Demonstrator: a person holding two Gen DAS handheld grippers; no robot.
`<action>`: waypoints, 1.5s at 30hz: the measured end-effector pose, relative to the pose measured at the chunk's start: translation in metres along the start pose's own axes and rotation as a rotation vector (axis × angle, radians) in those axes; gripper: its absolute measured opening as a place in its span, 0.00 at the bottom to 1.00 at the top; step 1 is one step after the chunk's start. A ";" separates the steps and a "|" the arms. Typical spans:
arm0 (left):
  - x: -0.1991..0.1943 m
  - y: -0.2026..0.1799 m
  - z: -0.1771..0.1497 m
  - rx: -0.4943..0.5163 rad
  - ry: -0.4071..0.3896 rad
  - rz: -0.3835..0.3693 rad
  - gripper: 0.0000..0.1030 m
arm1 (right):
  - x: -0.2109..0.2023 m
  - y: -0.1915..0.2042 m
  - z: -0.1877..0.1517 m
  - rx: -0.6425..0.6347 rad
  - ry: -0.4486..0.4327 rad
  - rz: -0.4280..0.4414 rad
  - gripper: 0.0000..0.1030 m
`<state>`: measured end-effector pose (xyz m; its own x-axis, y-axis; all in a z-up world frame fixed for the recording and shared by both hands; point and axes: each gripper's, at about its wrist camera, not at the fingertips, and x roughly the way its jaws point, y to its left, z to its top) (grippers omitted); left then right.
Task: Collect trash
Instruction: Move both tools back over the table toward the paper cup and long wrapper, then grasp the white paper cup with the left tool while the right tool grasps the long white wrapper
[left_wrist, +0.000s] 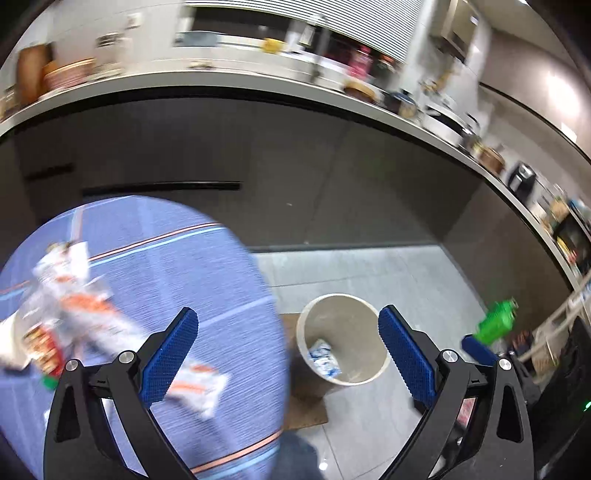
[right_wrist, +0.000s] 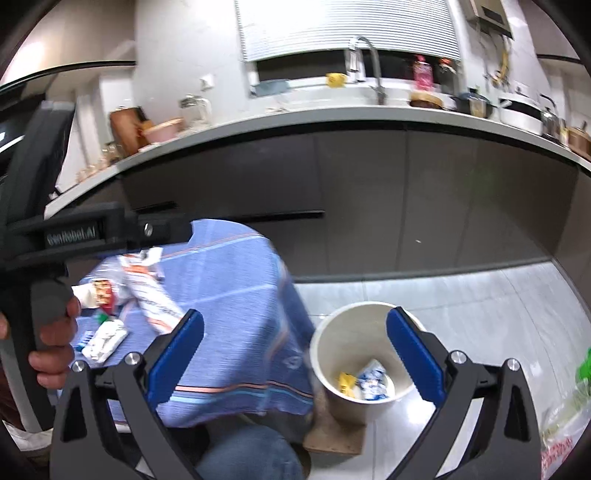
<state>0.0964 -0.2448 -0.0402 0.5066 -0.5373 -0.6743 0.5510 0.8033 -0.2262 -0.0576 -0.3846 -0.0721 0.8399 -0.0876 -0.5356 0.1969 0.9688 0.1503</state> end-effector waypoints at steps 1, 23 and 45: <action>-0.009 0.009 -0.004 -0.011 -0.007 0.019 0.92 | -0.001 0.007 0.002 -0.006 -0.002 0.019 0.96; -0.123 0.226 -0.095 -0.285 -0.025 0.365 0.92 | 0.052 0.181 0.013 -0.202 0.143 0.306 0.96; -0.066 0.303 -0.069 -0.278 0.073 0.401 0.92 | 0.168 0.185 0.006 -0.308 0.300 0.166 0.89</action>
<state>0.1838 0.0521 -0.1129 0.5895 -0.1602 -0.7917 0.1194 0.9867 -0.1107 0.1231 -0.2220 -0.1291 0.6547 0.1011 -0.7491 -0.1252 0.9918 0.0245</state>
